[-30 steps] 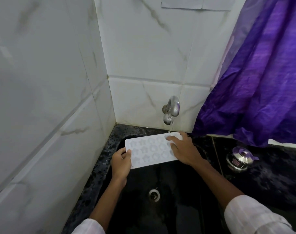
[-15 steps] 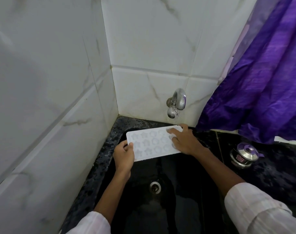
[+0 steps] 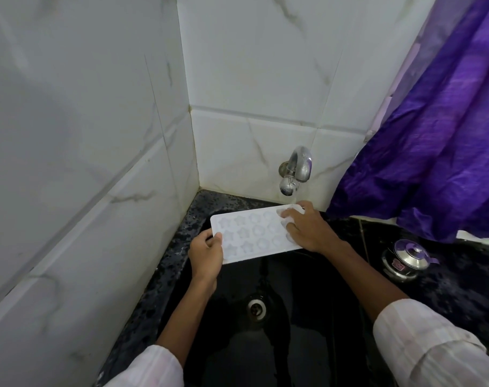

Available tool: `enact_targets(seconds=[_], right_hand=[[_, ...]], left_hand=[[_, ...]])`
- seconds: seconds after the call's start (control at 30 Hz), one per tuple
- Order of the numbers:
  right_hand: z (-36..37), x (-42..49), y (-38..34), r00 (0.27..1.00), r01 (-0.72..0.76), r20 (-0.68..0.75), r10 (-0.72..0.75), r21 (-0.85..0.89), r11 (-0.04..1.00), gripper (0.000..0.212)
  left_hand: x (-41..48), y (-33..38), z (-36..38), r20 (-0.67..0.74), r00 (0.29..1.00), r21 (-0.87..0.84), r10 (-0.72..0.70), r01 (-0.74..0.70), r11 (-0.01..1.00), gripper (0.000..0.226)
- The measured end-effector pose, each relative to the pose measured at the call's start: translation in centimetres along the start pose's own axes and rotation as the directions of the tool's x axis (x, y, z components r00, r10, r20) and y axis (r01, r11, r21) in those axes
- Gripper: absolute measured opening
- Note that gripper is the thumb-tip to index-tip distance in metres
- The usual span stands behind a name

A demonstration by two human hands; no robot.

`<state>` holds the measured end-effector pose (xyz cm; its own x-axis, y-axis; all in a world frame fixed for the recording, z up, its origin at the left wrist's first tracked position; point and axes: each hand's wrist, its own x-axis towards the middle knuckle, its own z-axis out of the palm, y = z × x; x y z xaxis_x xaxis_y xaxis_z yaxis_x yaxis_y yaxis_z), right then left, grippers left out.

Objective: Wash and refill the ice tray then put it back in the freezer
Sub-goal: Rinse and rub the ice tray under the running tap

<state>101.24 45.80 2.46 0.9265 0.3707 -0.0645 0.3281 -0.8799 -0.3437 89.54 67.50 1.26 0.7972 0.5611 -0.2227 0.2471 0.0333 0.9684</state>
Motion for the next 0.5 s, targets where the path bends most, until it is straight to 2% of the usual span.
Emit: enact_targets(seconds=[0.1,0.27,0.37,0.5], right_hand=[[0.1,-0.1,0.1,1.0,0.024,0.006,-0.025,0.009,1.0,0.039],[-0.4,-1.4,0.1,0.996,0.089,-0.041,-0.084,0.165,0.982,0.032],[-0.4,-2.2,0.3,0.994,0.1,-0.055,-0.093,0.149,0.984,0.028],[-0.8,-3.0,0.2,0.99,0.103,-0.107,-0.091,0.111,0.988,0.035]], left_hand=[[-0.2,0.2,0.1,-0.014,1.0,-0.003,0.006,-0.006,1.0,0.026],[0.1,0.9,0.0,-0.063,0.998,-0.026,-0.004,0.002,1.0,0.023],[0.1,1.1,0.1,-0.072,0.997,-0.023,0.009,-0.01,1.0,0.02],[0.0,1.3,0.6,-0.099,0.995,-0.026,0.001,-0.003,1.0,0.022]])
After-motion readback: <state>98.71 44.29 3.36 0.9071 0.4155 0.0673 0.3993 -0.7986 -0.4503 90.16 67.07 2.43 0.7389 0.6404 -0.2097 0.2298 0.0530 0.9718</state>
